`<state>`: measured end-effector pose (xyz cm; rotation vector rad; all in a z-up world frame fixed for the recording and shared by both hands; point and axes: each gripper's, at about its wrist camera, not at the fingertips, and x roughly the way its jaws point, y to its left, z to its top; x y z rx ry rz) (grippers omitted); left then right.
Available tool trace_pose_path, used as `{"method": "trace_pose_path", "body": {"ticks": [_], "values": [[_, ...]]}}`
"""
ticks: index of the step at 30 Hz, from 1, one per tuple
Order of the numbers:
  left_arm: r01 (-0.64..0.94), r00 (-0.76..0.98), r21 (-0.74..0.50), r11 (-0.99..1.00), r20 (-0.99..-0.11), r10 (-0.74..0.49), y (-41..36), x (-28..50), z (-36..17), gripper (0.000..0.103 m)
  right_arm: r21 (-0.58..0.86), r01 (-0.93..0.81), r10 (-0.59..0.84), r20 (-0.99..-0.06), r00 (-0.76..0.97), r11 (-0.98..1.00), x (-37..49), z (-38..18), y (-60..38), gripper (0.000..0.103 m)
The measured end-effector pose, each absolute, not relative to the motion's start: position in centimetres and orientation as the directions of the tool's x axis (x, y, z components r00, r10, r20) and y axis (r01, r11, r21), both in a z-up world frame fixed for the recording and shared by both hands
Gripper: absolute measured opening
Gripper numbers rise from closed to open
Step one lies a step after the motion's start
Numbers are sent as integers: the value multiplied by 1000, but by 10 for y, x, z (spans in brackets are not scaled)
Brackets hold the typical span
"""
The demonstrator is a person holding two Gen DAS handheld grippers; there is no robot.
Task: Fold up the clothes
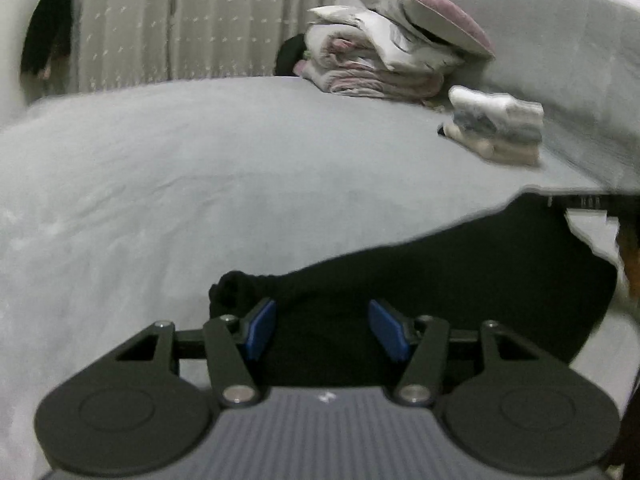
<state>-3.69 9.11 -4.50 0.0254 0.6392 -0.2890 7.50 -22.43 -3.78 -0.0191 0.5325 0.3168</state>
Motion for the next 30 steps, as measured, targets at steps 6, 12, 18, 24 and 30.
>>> {"method": "trace_pose_path", "body": {"ticks": [6, 12, 18, 24, 30], "values": [[269, 780, -38, 962, -577, -241, 90, -44, -40, 58, -40, -277, 213, -535, 817, 960, 74, -50, -213, 12], [260, 838, -44, 965, -486, -248, 83, -48, -26, 71, -66, -325, 273, -402, 874, 944, 46, -32, -198, 41], [278, 803, 19, 961, -554, -221, 63, -31, -40, 75, -157, -457, 338, -476, 812, 876, 43, -50, -166, 45], [280, 795, 35, 959, -568, -212, 77, -35, -49, 76, -14, -415, 343, -537, 771, 910, 61, -55, -205, 47], [244, 810, 52, 968, -560, -174, 94, -51, -44, 80, 32, -404, 358, -534, 766, 914, 55, -50, -238, 48]]}}
